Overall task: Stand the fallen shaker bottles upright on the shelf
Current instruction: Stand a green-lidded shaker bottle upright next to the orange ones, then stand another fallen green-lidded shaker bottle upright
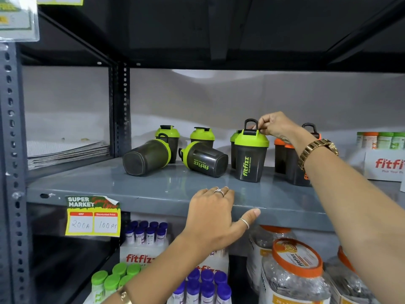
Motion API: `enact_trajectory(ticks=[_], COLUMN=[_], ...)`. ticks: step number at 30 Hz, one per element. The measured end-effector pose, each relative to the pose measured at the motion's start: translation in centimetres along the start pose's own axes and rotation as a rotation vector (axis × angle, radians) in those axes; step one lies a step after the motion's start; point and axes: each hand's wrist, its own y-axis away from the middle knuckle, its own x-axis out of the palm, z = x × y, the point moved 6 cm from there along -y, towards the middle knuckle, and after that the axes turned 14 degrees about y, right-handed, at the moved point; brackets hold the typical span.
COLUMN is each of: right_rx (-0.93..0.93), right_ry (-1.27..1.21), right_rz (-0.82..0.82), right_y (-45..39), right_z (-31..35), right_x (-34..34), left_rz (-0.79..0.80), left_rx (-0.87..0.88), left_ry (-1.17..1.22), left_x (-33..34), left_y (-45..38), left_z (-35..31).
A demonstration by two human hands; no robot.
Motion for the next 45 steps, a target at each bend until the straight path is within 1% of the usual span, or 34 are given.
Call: enact_trajectory(ticks=[6,9,14,16,18,19,21,24,27,31,33,35,38,43,45], right_rx=[0.01,0.025,0.009,0.031,0.029,0.012,-0.064,-0.207,-0.334,-0.46,-0.472,-0.414,-0.253,-0.065,-0.015], right_ry=[-0.179,-0.161,-0.101,-0.099,-0.143,-0.128,-0.01,0.228,0.444,0.594,0.648,0.7,0.707,0.719,0.753], right_rz=[-0.003,-0.004,-0.053,-0.157,-0.316,-0.393,-0.499,-0.533,-0.47,-0.38,-0.32,-0.213,-0.037,0.252,0.343], right_y=[-0.6,-1.0,-1.2,-0.7,-0.1,0.5,2.0,3.7,4.2,4.6,4.4,3.8,3.0,2.2,2.0], right_z=[-0.3,-0.7,-0.8,-0.5,0.0,0.5,2.1,5.1,7.6,9.9,10.7,10.9,10.4,9.0,8.5], right_x=[0.7,0.7,0.5,-0.1,-1.3,-1.9,-2.8,-2.7,-1.1,2.0,3.7,5.5,7.9,11.7,13.0], left_rz=[0.011,0.019,0.028,0.037,0.061,0.074,0.099,0.12,0.142,0.145,0.139,0.129,0.114,0.162,0.168], left_rx=[-0.002,-0.005,-0.004,0.01,0.027,0.043,0.07,0.074,0.065,0.029,0.011,-0.006,-0.031,-0.068,-0.073], left_ry=[0.001,-0.009,-0.027,-0.03,-0.037,-0.049,-0.074,-0.105,-0.148,-0.189,-0.212,-0.242,-0.237,-0.233,-0.212], left_x=[0.1,0.2,0.0,0.0,0.1,0.2,0.0,-0.5,-1.2,-2.7,-3.5,-4.1,-5.0,-5.7,-5.6], left_y=[0.0,0.0,0.1,0.0,0.0,0.1,0.3,0.6,1.1,1.8,2.1,2.6,3.0,3.4,3.5], left_z=[0.1,0.1,0.1,0.1,0.1,0.2,0.3,1.0,1.8,3.1,3.8,4.7,6.0,7.4,7.6])
